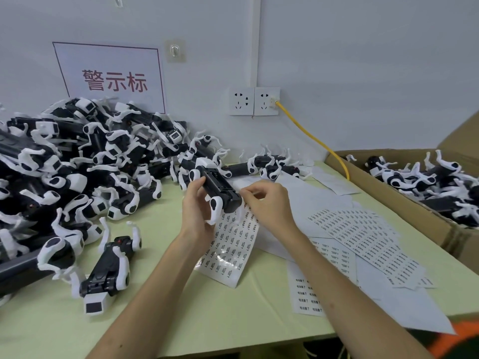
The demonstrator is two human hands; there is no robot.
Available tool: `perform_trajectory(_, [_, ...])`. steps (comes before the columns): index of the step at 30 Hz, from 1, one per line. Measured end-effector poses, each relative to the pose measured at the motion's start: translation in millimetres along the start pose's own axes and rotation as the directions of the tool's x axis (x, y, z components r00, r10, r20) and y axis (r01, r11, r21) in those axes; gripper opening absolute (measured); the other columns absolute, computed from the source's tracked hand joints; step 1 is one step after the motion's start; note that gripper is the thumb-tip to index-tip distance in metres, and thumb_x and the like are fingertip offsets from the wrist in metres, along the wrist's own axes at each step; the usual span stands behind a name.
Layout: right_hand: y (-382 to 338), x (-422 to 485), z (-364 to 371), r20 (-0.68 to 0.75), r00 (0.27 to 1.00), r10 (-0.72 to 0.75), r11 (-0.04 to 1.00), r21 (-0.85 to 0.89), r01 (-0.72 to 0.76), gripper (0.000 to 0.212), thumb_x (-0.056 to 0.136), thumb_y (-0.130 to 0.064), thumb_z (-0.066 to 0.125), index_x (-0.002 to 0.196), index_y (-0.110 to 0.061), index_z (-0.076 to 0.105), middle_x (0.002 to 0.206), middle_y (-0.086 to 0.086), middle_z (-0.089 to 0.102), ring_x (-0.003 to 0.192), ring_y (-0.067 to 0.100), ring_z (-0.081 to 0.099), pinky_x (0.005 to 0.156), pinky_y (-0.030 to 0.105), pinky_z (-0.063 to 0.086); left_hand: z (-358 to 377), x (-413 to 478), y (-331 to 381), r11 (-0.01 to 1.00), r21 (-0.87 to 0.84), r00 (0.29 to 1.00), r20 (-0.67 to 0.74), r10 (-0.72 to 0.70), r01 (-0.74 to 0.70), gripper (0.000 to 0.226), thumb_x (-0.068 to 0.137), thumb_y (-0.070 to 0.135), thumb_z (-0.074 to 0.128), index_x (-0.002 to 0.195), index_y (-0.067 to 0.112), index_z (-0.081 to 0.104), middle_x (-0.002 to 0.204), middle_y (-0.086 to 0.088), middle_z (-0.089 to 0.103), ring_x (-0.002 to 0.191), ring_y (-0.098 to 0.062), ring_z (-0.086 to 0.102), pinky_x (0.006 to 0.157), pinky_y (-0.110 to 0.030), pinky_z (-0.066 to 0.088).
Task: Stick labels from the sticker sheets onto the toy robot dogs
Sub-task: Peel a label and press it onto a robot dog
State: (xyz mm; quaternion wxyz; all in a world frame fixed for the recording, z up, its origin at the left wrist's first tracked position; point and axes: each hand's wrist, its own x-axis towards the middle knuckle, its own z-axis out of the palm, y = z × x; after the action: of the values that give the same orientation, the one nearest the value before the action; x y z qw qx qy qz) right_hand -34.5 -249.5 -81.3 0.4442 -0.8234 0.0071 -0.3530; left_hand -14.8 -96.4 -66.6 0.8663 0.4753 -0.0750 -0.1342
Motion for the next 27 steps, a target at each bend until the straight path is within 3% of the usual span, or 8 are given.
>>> perform_trajectory(4, [-4, 2, -2, 0.033, 0.996, 0.082, 0.996, 0.045, -0.083, 0.026, 0.089, -0.020, 0.075, 0.068, -0.035, 0.071, 0.063, -0.027, 0.067, 0.061, 0.004, 0.065, 0.059, 0.012, 0.048, 0, 1, 1, 1.000, -0.008, 1.000, -0.007, 0.014, -0.014, 0.047, 0.098, 0.044, 0.051, 0.073, 0.019, 0.082, 0.085, -0.009, 0.076, 0.072, -0.022, 0.073, 0.061, -0.026, 0.056])
perform_trajectory(7, [-5, 3, -5, 0.085, 0.980, 0.180, 0.972, 0.135, -0.190, 0.024, 0.089, -0.014, 0.074, 0.068, -0.026, 0.075, 0.064, -0.012, 0.070, 0.065, 0.016, 0.067, 0.065, 0.038, 0.060, 0, 1, 1, 1.000, -0.026, 1.000, -0.004, 0.001, -0.001, 0.047, 0.098, 0.044, 0.051, 0.072, 0.020, 0.082, 0.082, -0.009, 0.076, 0.068, -0.022, 0.073, 0.056, -0.024, 0.057])
perform_trajectory(8, [-6, 3, -6, 0.098, 0.975, 0.201, 0.963, 0.164, -0.215, 0.023, 0.089, -0.013, 0.074, 0.069, -0.025, 0.076, 0.065, -0.009, 0.070, 0.067, 0.019, 0.067, 0.065, 0.041, 0.060, 0, 1, 1, 0.999, -0.032, 1.000, -0.004, -0.002, 0.002, 0.047, 0.098, 0.044, 0.051, 0.072, 0.020, 0.082, 0.082, -0.009, 0.076, 0.068, -0.022, 0.073, 0.057, -0.025, 0.057])
perform_trajectory(13, [-6, 3, -10, 0.193, 0.942, 0.275, 0.891, 0.317, -0.326, 0.019, 0.092, -0.012, 0.072, 0.076, -0.020, 0.078, 0.071, -0.005, 0.073, 0.068, 0.010, 0.067, 0.059, 0.024, 0.054, -1, 2, 1, 0.999, -0.035, 1.000, -0.017, 0.004, -0.005, 0.045, 0.098, 0.043, 0.053, 0.073, 0.019, 0.081, 0.083, -0.010, 0.076, 0.069, -0.023, 0.074, 0.058, -0.025, 0.058])
perform_trajectory(17, [-4, 4, -11, 0.225, 0.920, 0.320, 0.864, 0.328, -0.381, 0.018, 0.095, -0.012, 0.070, 0.080, -0.019, 0.078, 0.073, -0.005, 0.074, 0.067, 0.007, 0.065, 0.062, 0.021, 0.055, -2, 3, 1, 1.000, -0.008, 1.000, -0.006, 0.011, -0.011, 0.039, 0.099, 0.041, 0.052, 0.088, 0.013, 0.077, 0.086, -0.010, 0.076, 0.072, -0.022, 0.073, 0.061, -0.024, 0.058])
perform_trajectory(22, [4, 6, -9, 0.059, 0.939, 0.339, 0.918, 0.197, -0.344, 0.023, 0.095, -0.012, 0.069, 0.076, -0.025, 0.075, 0.067, -0.009, 0.071, 0.058, 0.000, 0.061, 0.061, 0.016, 0.048, -3, 3, -2, 1.000, 0.025, 1.000, 0.017, 0.005, -0.006, 0.043, 0.099, 0.042, 0.051, 0.079, 0.018, 0.079, 0.085, -0.009, 0.076, 0.072, -0.020, 0.073, 0.062, -0.023, 0.057])
perform_trajectory(25, [7, 8, -12, -0.075, 0.949, 0.305, 0.939, 0.188, -0.287, 0.023, 0.095, -0.013, 0.069, 0.076, -0.026, 0.072, 0.062, -0.007, 0.069, 0.053, -0.001, 0.060, 0.068, 0.022, 0.054, -4, 2, -1, 0.998, 0.068, 1.000, 0.003, -0.010, 0.010, 0.038, 0.098, 0.044, 0.053, 0.089, 0.016, 0.076, 0.088, -0.007, 0.076, 0.077, -0.021, 0.073, 0.074, -0.029, 0.056])
perform_trajectory(27, [8, 8, -15, -0.088, 0.950, 0.300, 0.936, 0.219, -0.275, 0.022, 0.094, -0.011, 0.068, 0.078, -0.025, 0.074, 0.067, -0.002, 0.072, 0.059, 0.004, 0.066, 0.075, 0.029, 0.058, -4, 2, -2, 0.994, 0.106, 0.999, -0.036, -0.027, 0.031, 0.036, 0.098, 0.045, 0.053, 0.098, 0.015, 0.073, 0.090, -0.004, 0.075, 0.083, -0.021, 0.070, 0.079, -0.032, 0.050])
